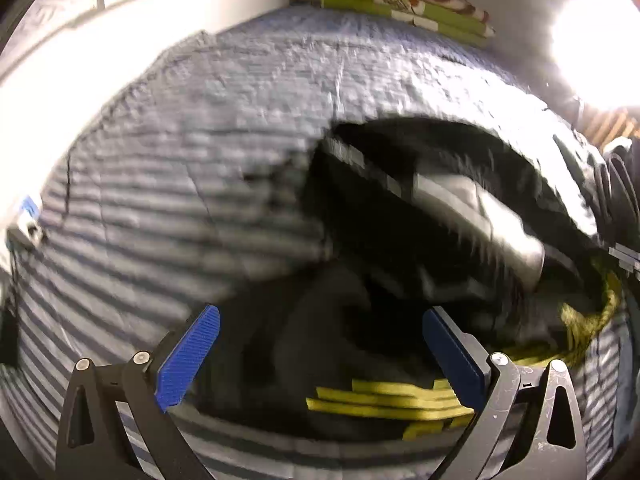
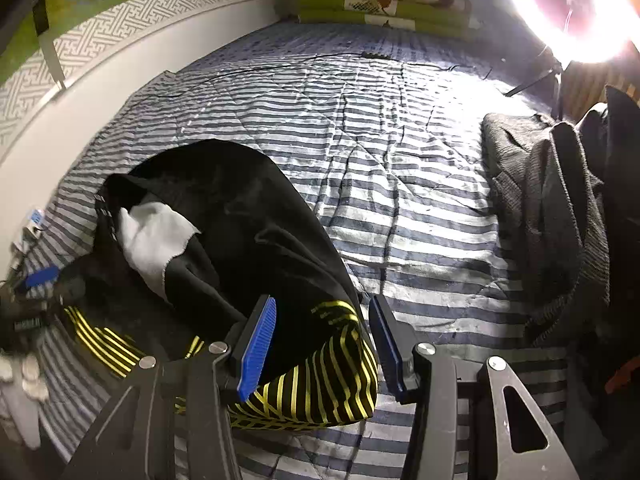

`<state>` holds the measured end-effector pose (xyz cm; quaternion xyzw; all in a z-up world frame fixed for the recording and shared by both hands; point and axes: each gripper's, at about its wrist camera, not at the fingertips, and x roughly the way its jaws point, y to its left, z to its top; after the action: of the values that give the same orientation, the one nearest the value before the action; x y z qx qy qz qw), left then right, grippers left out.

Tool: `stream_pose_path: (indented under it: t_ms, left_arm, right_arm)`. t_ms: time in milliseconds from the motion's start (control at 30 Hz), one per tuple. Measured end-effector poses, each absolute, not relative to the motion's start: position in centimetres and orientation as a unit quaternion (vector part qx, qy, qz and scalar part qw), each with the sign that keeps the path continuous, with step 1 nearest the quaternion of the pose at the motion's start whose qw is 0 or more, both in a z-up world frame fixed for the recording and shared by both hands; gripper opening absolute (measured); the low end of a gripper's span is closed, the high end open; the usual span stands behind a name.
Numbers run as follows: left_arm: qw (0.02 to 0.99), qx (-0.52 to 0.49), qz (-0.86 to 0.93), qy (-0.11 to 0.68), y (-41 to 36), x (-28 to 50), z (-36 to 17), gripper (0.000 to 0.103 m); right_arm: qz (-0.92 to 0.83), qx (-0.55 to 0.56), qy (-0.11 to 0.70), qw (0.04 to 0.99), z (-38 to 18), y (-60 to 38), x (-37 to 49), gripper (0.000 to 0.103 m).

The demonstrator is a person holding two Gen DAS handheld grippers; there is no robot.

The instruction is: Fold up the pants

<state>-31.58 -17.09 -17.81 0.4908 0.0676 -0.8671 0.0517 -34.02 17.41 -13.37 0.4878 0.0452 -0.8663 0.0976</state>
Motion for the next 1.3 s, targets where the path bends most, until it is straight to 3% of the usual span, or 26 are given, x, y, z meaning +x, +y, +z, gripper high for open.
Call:
stream_pose_path:
  t_ms: [267,433,500,533,567,600,633,933,1300]
  left_arm:
    - [0.055,0.523,-0.849,0.052,-18.1,-37.9,-16.2,0.102]
    - [0.055,0.533,-0.841,0.066,-17.9,-41.5,-17.2,0.099]
    - [0.060,0.539,-0.838,0.061,-17.6,-42.9,-18.1,0.082]
    - [0.069,0.542,-0.835,0.057,-17.7,-43.3,-18.5,0.053]
    - [0.075,0.552,-0.828,0.060,-17.9,-43.7,-18.9,0.024]
    - [0.073,0.557,-0.824,0.067,-18.1,-43.8,-19.2,0.014]
    - [0.066,0.560,-0.822,0.077,-18.2,-43.7,-19.2,0.007]
    - [0.039,0.483,-0.874,0.036,-16.8,-37.6,-11.1,0.005]
    - [-0.005,0.405,-0.914,0.037,-16.9,-19.2,1.7,0.005]
  right_arm:
    - [-0.855,0.501,0.037,0.127,-12.7,17.0,-35.5,0.044]
    - [-0.840,0.521,0.093,0.121,-15.1,14.8,-36.9,0.045]
    - [-0.835,0.528,0.109,0.112,-16.2,14.4,-37.5,0.044]
    - [-0.833,0.531,0.110,0.109,-16.5,14.5,-37.7,0.039]
    - [-0.834,0.531,0.102,0.109,-16.6,14.8,-37.8,0.032]
    - [-0.834,0.533,0.094,0.110,-16.6,15.1,-37.8,0.012]
    - [-0.833,0.535,0.085,0.112,-16.4,15.5,-37.7,0.005]
    - [-0.866,0.477,-0.004,0.146,-9.3,18.7,-33.0,0.003]
    - [-0.875,0.417,-0.061,0.237,-0.1,21.1,-21.1,0.003]
